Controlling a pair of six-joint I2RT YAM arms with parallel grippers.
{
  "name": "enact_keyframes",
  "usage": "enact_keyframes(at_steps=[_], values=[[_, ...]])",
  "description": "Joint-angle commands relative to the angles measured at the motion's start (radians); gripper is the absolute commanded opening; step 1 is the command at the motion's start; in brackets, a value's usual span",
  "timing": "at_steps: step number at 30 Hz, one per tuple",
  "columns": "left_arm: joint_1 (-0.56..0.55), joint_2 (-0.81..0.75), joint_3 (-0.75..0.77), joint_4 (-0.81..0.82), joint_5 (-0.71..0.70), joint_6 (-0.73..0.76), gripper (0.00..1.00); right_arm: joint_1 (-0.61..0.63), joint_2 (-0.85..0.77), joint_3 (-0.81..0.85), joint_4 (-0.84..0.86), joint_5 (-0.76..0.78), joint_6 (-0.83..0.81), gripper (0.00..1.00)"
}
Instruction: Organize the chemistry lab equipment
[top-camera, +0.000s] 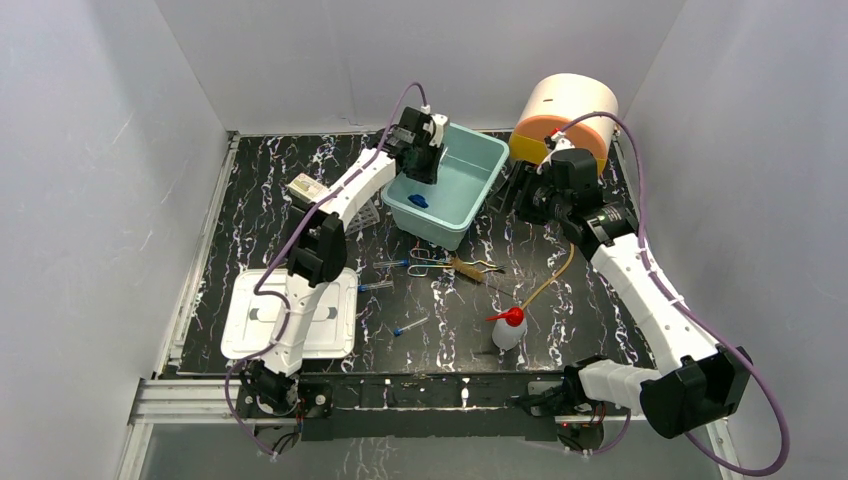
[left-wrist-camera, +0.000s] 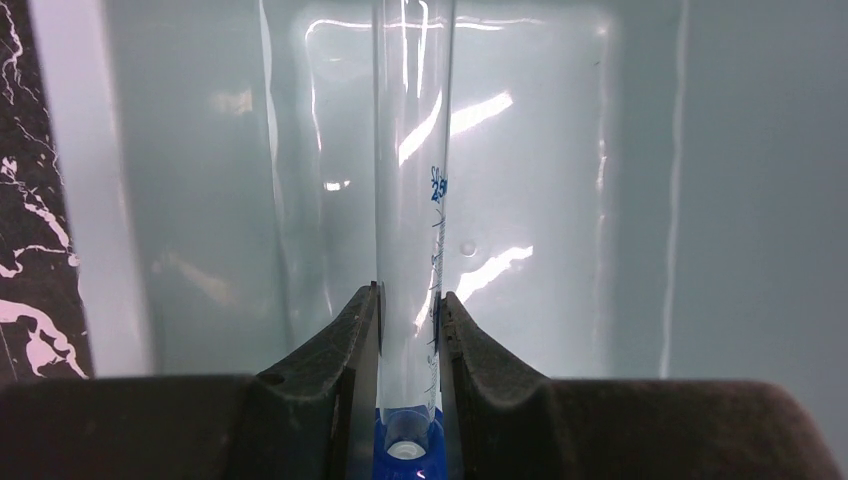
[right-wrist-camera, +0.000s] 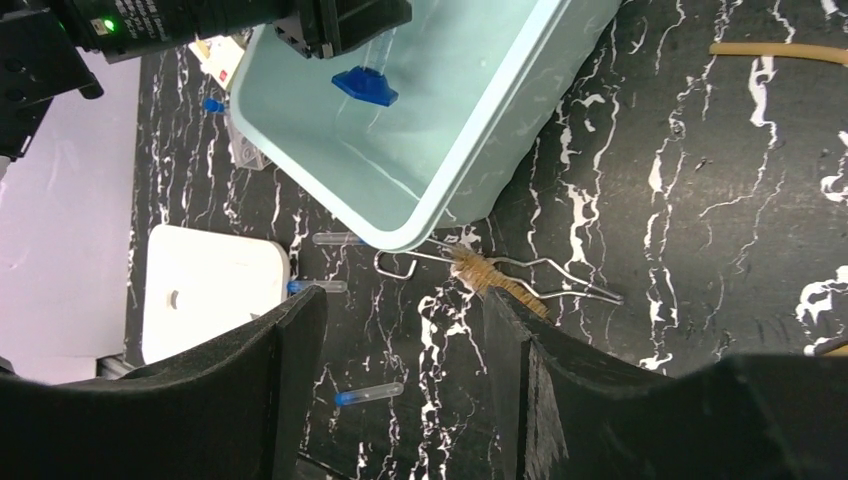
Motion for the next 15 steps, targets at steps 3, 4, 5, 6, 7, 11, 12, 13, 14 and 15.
enact_keyframes(at_steps=[3, 4, 5, 6, 7, 11, 12, 13, 14, 15], values=[[-0.027, 0.014, 0.033, -0.026, -0.083, 0.075, 0.02, 0.001, -0.001, 0.025, 0.025, 0.032, -0.041, 0.67], [-0.031, 0.027, 0.028, -0.03, -0.093, 0.077, 0.02, 0.001, 0.007, 0.029, 0.024, 0.029, -0.043, 0.67], [-0.034, 0.039, 0.028, -0.034, -0.127, 0.076, 0.02, 0.001, 0.017, 0.031, 0.028, 0.022, -0.047, 0.67], [-0.037, 0.049, 0.029, -0.038, -0.163, 0.071, 0.01, 0.001, 0.028, 0.037, 0.029, 0.017, -0.05, 0.67], [-0.039, 0.058, 0.03, -0.043, -0.181, 0.068, 0.01, 0.001, 0.039, 0.045, 0.026, 0.011, -0.056, 0.67], [-0.045, 0.087, 0.031, -0.05, -0.246, 0.062, 0.02, 0.001, 0.059, 0.055, 0.019, -0.013, -0.065, 0.66], [-0.049, 0.093, 0.031, -0.051, -0.252, 0.064, 0.02, 0.001, 0.058, 0.052, 0.018, -0.013, -0.065, 0.66], [-0.052, 0.098, 0.031, -0.052, -0.255, 0.065, 0.03, 0.001, 0.054, 0.048, 0.017, -0.01, -0.066, 0.66], [-0.054, 0.104, 0.031, -0.052, -0.255, 0.068, 0.03, 0.001, 0.049, 0.044, 0.015, -0.007, -0.067, 0.66], [-0.055, 0.108, 0.031, -0.051, -0.257, 0.068, 0.03, 0.001, 0.044, 0.042, 0.013, -0.005, -0.068, 0.66]])
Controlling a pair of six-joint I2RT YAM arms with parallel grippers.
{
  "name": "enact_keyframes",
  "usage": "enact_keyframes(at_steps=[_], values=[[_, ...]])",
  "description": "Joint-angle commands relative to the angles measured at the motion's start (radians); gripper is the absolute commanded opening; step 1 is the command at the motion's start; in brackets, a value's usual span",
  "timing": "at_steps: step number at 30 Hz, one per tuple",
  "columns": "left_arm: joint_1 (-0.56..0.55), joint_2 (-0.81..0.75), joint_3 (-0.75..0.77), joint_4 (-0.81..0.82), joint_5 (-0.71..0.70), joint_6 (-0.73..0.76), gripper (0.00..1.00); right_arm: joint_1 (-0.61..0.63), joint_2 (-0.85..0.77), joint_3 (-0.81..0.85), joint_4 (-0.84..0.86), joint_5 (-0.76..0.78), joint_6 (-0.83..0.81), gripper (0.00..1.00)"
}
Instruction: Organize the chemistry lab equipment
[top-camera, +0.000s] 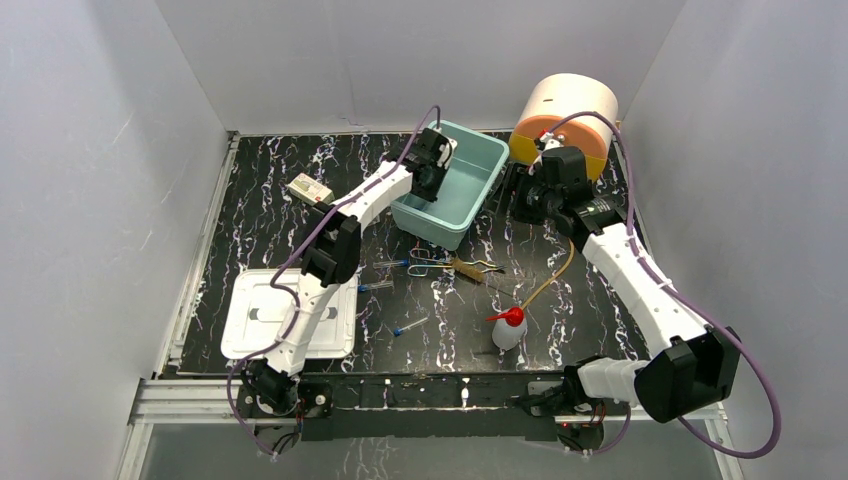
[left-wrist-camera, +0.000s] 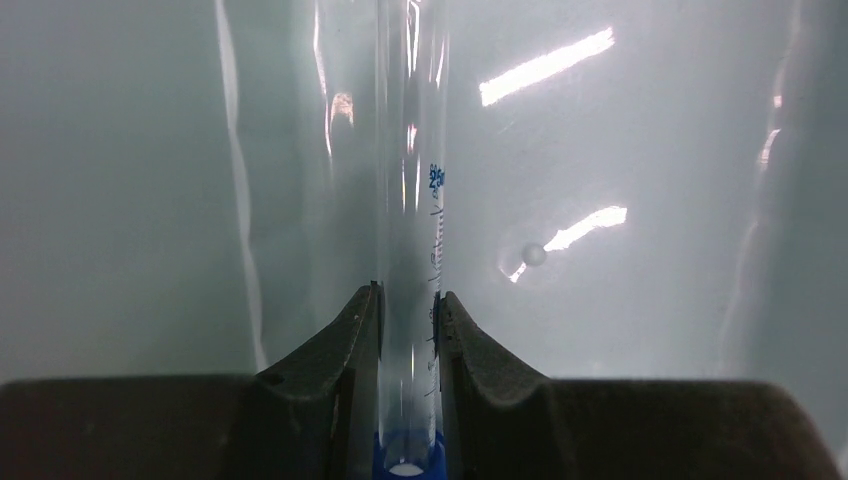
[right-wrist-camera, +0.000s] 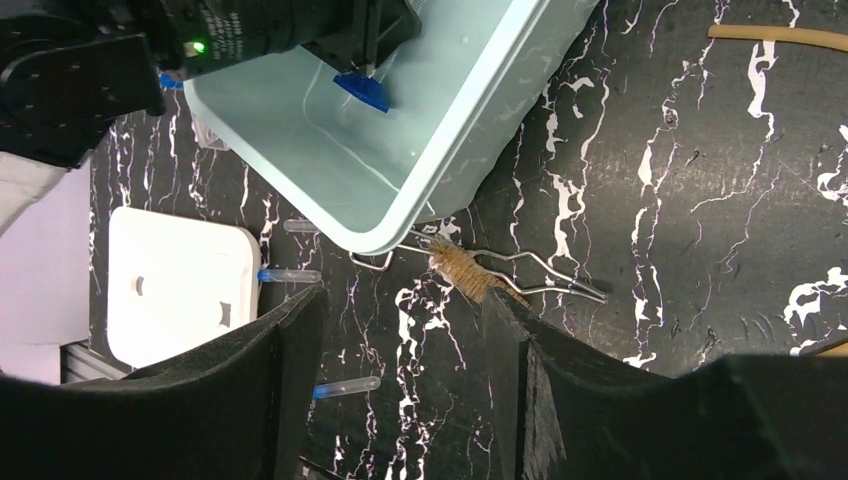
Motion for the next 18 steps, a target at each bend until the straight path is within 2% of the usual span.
enact_keyframes(at_steps=[1, 3, 8, 15, 18], values=[[-0.009, 0.007, 0.031, -0.03, -0.063, 0.016, 0.03, 0.001, -0.032, 0.031, 0.018, -0.004, -0.019, 0.66], [-0.009, 0.016, 0.041, -0.03, -0.079, 0.015, 0.05, 0.001, -0.04, 0.03, 0.013, -0.003, -0.02, 0.66], [-0.01, 0.012, 0.05, -0.033, -0.122, 0.015, 0.18, 0.002, -0.063, 0.022, 0.004, 0.006, -0.024, 0.66], [-0.012, -0.047, 0.069, -0.037, -0.037, 0.003, 0.38, 0.001, -0.057, 0.035, -0.024, -0.001, -0.027, 0.66], [-0.012, -0.079, 0.077, -0.041, -0.009, -0.008, 0.42, 0.001, -0.054, 0.036, -0.038, -0.01, -0.019, 0.66]])
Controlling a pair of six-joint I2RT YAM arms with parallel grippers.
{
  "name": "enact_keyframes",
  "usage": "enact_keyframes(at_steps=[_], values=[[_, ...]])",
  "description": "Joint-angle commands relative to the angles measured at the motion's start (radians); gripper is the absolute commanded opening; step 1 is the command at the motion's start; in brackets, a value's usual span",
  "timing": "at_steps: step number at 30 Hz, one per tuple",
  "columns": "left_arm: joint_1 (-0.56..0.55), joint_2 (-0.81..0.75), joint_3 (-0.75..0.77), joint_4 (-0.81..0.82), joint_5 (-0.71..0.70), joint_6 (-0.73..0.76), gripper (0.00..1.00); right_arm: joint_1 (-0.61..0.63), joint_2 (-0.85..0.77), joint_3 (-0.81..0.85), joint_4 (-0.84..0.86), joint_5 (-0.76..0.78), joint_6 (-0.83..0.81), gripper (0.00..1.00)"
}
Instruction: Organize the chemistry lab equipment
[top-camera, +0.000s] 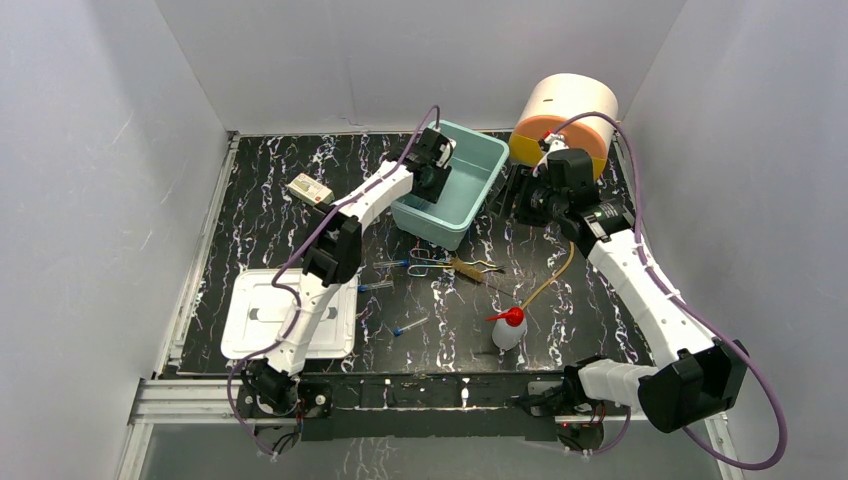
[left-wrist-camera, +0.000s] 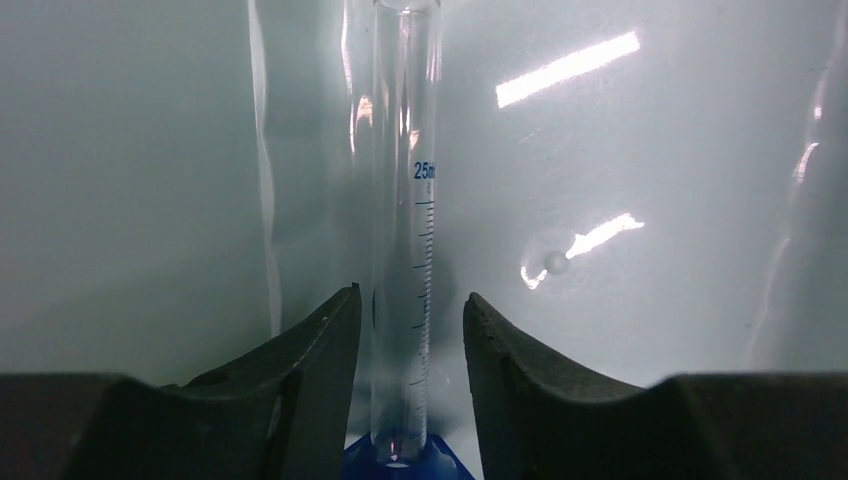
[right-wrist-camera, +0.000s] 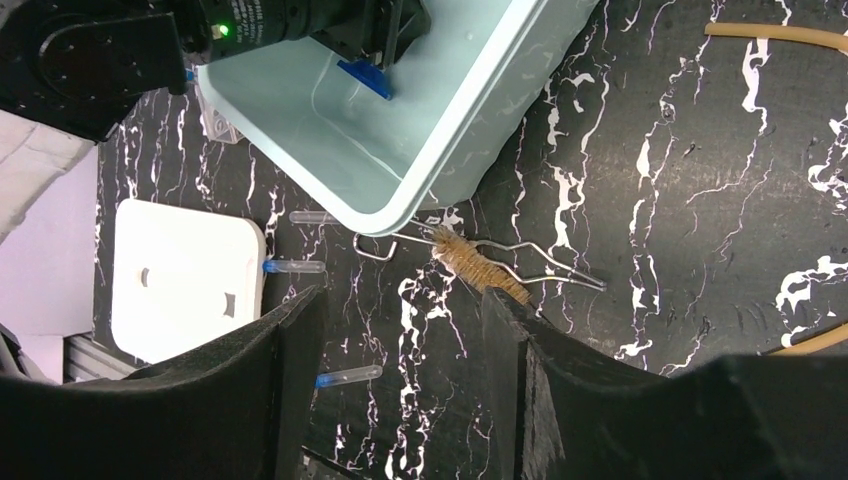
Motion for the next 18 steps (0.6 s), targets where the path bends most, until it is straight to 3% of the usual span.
enact_keyframes(at_steps=[1, 4, 8, 12, 18], values=[[-0.004, -0.12, 0.054, -0.024, 0.052, -0.009, 0.42, 0.001, -0.01, 0.031, -0.008, -0.002, -0.006, 0.66], [-0.004, -0.161, 0.076, -0.043, 0.067, -0.021, 0.44, 0.001, -0.017, 0.028, -0.01, -0.01, 0.003, 0.66], [-0.004, -0.256, 0.089, -0.039, 0.144, -0.055, 0.56, 0.002, -0.006, 0.032, -0.031, -0.024, 0.007, 0.66], [-0.002, -0.366, 0.029, -0.004, 0.231, -0.097, 0.66, 0.001, 0.009, 0.042, -0.079, 0.004, -0.009, 0.67], [-0.002, -0.522, -0.093, 0.006, 0.247, -0.148, 0.76, 0.0, 0.048, 0.08, -0.184, 0.142, -0.065, 0.7]])
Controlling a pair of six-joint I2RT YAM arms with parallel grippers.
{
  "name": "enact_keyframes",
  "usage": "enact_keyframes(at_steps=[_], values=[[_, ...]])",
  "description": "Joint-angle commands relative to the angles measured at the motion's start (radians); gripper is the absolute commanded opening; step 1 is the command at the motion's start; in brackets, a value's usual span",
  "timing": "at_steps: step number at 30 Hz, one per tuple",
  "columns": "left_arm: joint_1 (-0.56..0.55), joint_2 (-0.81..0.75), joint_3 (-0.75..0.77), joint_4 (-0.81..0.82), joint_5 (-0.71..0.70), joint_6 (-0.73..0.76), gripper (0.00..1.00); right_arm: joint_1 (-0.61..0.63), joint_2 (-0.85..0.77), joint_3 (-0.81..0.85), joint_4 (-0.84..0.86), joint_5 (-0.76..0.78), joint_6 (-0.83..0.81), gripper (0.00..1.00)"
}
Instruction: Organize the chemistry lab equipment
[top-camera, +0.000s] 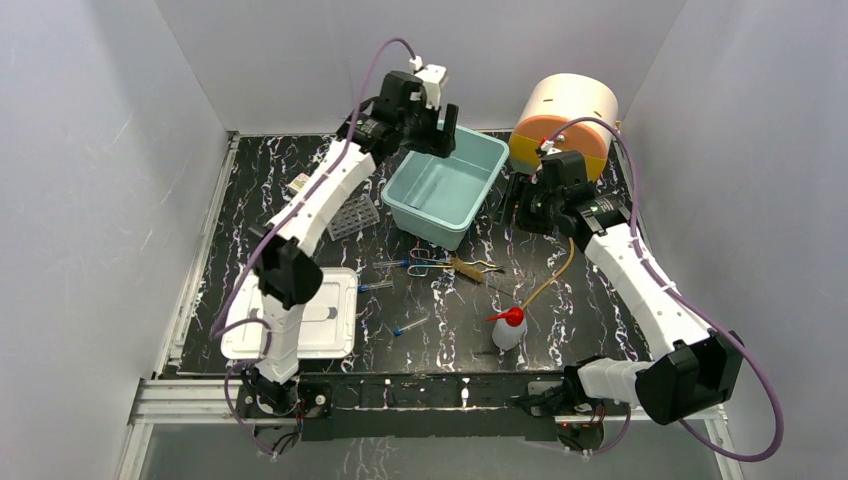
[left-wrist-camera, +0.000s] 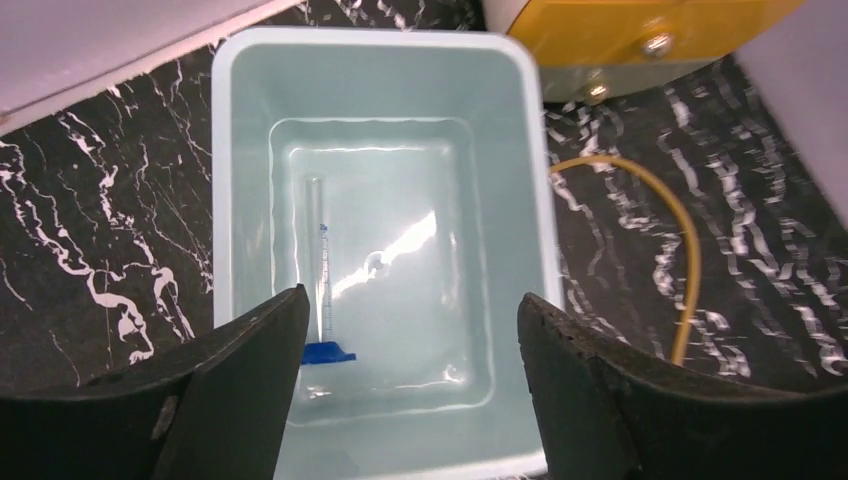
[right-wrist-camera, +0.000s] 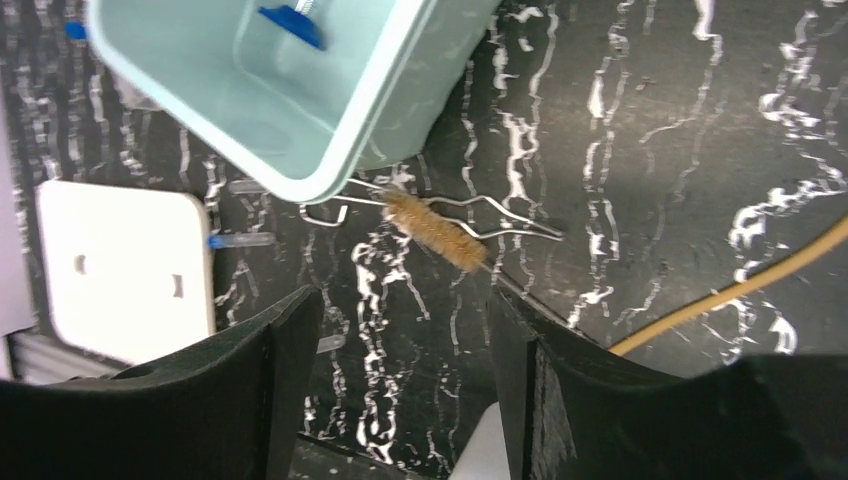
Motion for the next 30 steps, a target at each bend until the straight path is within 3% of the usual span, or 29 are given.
enact_keyframes(at_steps=[1, 5, 7, 15, 18, 20, 30], values=[[0.002, -0.155, -0.116, 0.004, 0.039, -0.053, 0.78, -0.002, 0.033, 0.071, -0.094, 0.145, -0.056, 0.73], [0.077, -0.315, -0.307, 0.04, 0.077, -0.129, 0.92, -0.044, 0.04, 0.021, -0.135, 0.246, -0.052, 0.78], [0.125, -0.404, -0.408, 0.075, 0.125, -0.174, 0.98, -0.123, 0.026, -0.013, -0.133, 0.208, -0.046, 0.79], [0.166, -0.705, -0.727, 0.191, 0.098, -0.207, 0.98, -0.393, 0.001, -0.159, -0.049, 0.171, 0.004, 0.72], [0.171, -0.738, -0.755, 0.183, 0.084, -0.239, 0.98, -0.424, 0.03, -0.219, -0.008, 0.21, 0.015, 0.65], [0.171, -0.739, -0.756, 0.176, 0.096, -0.265, 0.98, -0.442, 0.054, -0.254, 0.031, 0.222, 0.017, 0.51], [0.171, -0.669, -0.727, 0.151, 0.206, -0.419, 0.98, -0.451, 0.258, -0.292, 0.195, 0.245, 0.004, 0.53]])
